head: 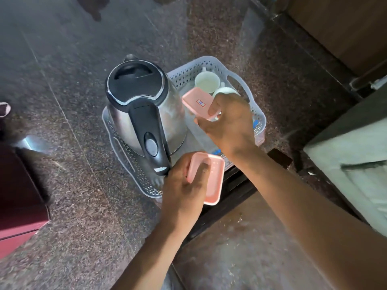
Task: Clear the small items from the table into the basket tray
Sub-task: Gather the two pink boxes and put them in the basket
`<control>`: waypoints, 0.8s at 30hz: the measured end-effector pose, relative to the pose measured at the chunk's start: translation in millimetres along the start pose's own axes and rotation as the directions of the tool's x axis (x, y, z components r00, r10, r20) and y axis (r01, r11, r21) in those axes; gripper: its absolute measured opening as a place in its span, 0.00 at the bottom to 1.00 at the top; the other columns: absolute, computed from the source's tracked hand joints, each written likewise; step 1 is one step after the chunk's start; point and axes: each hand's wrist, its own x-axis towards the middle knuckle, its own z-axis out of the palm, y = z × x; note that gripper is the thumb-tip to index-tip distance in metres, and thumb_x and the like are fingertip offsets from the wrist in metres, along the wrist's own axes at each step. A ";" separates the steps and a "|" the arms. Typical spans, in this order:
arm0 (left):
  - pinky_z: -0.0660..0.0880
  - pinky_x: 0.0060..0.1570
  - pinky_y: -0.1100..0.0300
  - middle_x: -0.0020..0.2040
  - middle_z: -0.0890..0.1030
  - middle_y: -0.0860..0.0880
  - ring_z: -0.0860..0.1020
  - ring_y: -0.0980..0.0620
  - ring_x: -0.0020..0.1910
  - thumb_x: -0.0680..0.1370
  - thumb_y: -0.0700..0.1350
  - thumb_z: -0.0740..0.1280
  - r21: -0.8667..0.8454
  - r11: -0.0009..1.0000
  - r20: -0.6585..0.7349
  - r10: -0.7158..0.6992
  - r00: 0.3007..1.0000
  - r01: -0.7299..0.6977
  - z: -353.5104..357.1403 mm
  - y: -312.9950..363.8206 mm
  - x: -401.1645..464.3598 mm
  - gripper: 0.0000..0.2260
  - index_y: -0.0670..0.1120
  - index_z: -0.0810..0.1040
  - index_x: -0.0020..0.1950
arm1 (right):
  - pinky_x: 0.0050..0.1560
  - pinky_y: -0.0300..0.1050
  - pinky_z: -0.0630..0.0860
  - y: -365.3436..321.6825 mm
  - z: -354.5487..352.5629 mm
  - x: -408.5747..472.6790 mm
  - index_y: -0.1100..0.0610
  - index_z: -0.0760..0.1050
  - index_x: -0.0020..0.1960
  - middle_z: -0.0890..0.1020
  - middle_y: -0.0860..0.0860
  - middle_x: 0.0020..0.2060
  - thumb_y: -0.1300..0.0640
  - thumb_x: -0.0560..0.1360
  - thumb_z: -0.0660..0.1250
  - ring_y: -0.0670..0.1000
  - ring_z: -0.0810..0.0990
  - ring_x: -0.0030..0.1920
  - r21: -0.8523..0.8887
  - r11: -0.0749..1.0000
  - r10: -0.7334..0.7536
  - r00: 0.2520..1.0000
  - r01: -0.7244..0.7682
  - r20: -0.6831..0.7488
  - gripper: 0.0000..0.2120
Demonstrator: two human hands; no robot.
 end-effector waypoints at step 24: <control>0.74 0.40 0.73 0.44 0.85 0.66 0.82 0.65 0.44 0.77 0.54 0.67 -0.071 0.997 -0.085 -0.018 0.996 0.011 7.4 -6.0 -3.3 0.08 0.55 0.84 0.53 | 0.51 0.54 0.68 5.1 35.8 30.3 0.50 0.83 0.44 0.85 0.52 0.35 0.31 0.71 0.71 0.60 0.79 0.50 -0.689 0.647 -0.399 0.915 0.326 0.059 0.21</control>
